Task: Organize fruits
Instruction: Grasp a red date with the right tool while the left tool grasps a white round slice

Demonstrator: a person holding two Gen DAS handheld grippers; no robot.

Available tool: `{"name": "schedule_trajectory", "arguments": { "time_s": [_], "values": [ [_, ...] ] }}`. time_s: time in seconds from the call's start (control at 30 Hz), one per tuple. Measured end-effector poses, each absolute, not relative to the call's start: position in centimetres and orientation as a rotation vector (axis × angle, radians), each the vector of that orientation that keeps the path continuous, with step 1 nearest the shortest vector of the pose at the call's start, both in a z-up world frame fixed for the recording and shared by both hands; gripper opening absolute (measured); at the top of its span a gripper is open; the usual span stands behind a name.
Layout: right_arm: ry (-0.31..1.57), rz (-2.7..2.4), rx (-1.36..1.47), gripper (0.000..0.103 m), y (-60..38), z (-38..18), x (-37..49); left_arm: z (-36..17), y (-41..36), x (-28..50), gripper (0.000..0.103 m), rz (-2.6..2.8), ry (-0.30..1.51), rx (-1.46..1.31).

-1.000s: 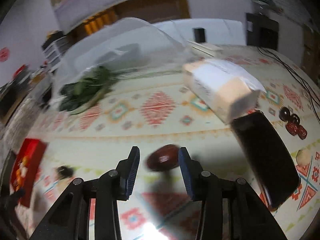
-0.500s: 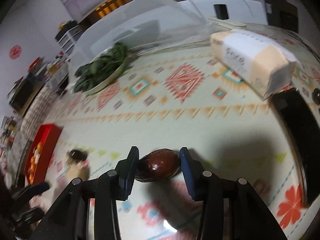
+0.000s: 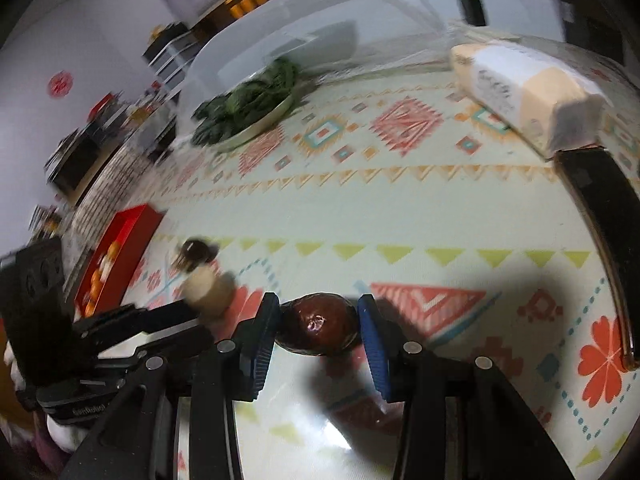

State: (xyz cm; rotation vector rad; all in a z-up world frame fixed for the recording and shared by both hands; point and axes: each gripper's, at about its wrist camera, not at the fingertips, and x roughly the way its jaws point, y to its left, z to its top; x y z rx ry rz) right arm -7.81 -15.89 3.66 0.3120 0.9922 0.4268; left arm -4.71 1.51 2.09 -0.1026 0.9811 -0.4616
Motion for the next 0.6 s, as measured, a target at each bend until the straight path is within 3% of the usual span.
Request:
{"name": "schedule_trajectory", "arguments": {
  "time_s": [0.1, 0.2, 0.47, 0.53, 0.6],
  "values": [
    [1.000, 0.473, 0.262, 0.045, -15.3, 3.9, -8.5, 2.4, 1.6, -4.9, 0.046, -0.464, 0.954, -0.099],
    [0.979, 0.480, 0.179, 0.055, -14.3, 4.1, -9.1, 2.2, 1.6, -4.2, 0.047, -0.438, 0.955, -0.100],
    [0.970, 0.492, 0.125, 0.060, -13.2, 3.9, -9.6, 1.6, 1.3, -2.3, 0.048, -0.399, 0.932, -0.086],
    [0.956, 0.482, 0.107, 0.062, -13.2, 4.1, -9.8, 1.6, 1.4, -2.1, 0.050, -0.398, 0.929, -0.082],
    [0.928, 0.469, 0.068, 0.067, -13.1, 4.4, -9.9, 1.5, 1.5, -1.8, 0.058, -0.398, 0.926, -0.083]
  ]
}}
